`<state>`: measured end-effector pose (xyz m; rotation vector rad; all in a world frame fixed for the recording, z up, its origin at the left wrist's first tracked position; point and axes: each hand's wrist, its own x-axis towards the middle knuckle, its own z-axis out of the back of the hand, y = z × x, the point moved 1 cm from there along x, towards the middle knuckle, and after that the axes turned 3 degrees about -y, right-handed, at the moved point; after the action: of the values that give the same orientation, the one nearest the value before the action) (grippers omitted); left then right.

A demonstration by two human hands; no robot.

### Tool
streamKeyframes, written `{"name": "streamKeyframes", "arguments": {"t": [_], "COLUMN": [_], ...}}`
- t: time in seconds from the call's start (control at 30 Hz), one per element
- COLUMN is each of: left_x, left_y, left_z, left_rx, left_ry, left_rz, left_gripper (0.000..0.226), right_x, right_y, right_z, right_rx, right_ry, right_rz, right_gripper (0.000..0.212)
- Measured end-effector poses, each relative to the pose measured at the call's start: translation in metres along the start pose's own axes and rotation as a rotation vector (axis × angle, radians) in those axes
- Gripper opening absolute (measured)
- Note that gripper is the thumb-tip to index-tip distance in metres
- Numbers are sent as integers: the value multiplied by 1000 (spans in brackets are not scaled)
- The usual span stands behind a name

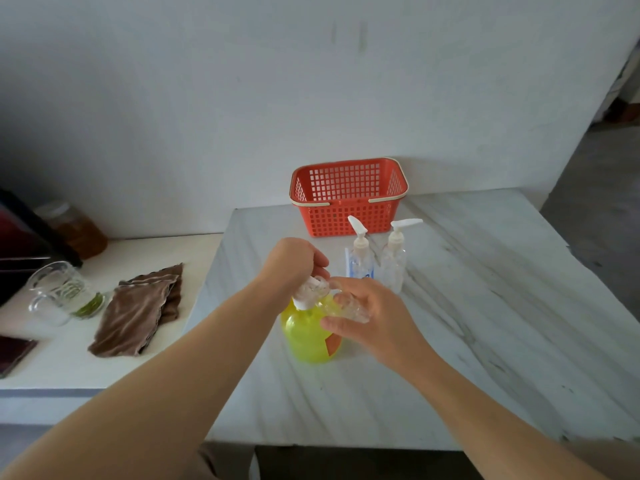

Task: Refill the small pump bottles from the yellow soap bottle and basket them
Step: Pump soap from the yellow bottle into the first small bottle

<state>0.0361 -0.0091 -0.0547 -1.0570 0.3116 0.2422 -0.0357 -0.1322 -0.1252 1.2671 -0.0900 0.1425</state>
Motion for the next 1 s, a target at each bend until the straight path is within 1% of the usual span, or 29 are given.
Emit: {"name": "streamKeyframes", "arguments": {"t": [0.1, 0.3, 0.43, 0.53, 0.63, 0.87, 1.0], "left_x": [4, 5, 3, 0, 0, 9, 10], "left_y": [6, 10, 6, -1, -3, 9, 11], "left_z": [-1, -5, -4, -2, -2, -7, -8], "left_rx": [10, 0, 41, 22, 39, 32, 11], "left_ry": [-41, -78, -64, -30, -20, -87, -91], "left_rz": [-44, -34, -31, 16, -13, -42, -39], "left_gripper": [37, 35, 34, 33, 34, 36, 36], "right_x": [-1, -3, -4, -7, -7, -8, -8], "right_y": [1, 2, 6, 11, 16, 11, 10], "right_z": [0, 3, 4, 6, 8, 7, 7], "right_rx": [-9, -17, 2, 39, 33, 50, 51], "right_ry": [-4, -17, -36, -56, -62, -63, -69], "right_rz": [-4, -42, -54, -61, -62, -96, -93], "right_gripper": [42, 43, 45, 43, 41, 42, 42]}}
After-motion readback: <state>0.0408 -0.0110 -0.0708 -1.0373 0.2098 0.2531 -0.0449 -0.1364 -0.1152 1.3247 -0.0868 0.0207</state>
